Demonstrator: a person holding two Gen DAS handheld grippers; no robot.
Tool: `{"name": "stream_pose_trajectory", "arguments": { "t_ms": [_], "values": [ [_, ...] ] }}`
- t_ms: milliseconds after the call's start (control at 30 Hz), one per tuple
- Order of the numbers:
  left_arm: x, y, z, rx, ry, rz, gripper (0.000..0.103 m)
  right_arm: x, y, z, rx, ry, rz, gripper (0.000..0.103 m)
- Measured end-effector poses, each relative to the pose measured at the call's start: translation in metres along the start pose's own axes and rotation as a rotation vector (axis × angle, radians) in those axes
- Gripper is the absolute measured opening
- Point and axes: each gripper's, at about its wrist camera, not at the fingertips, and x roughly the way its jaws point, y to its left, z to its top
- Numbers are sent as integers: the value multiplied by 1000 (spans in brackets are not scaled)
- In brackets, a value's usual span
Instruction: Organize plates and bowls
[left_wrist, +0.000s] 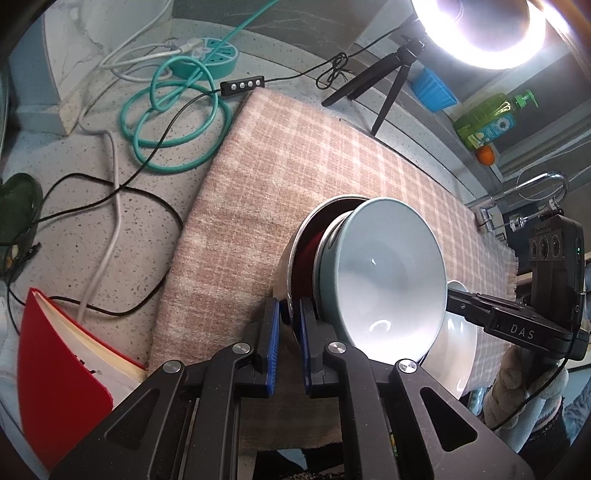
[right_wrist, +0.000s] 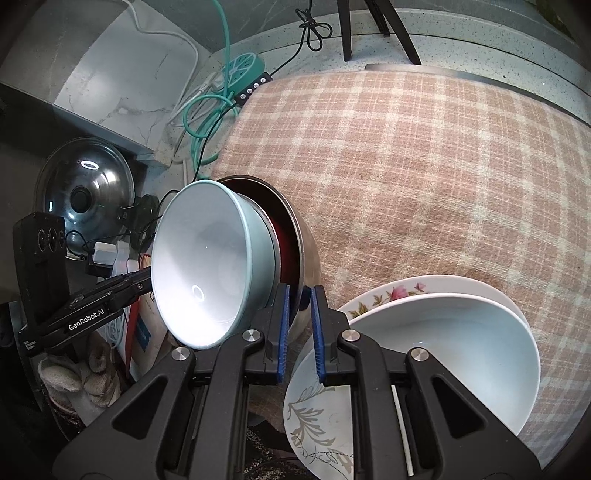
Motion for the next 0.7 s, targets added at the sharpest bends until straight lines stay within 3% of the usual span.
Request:
{"name": "stream_pose_trajectory", "arguments": {
  "t_ms": [300,700],
  "values": [
    [-15,-16,5,33,-47,9,7,-18,0,-3,-2,-33,0,12],
    [-29,-63,1,99,-93,-33,7,-76,-15,-22,5,-100,-15,12]
  ]
}}
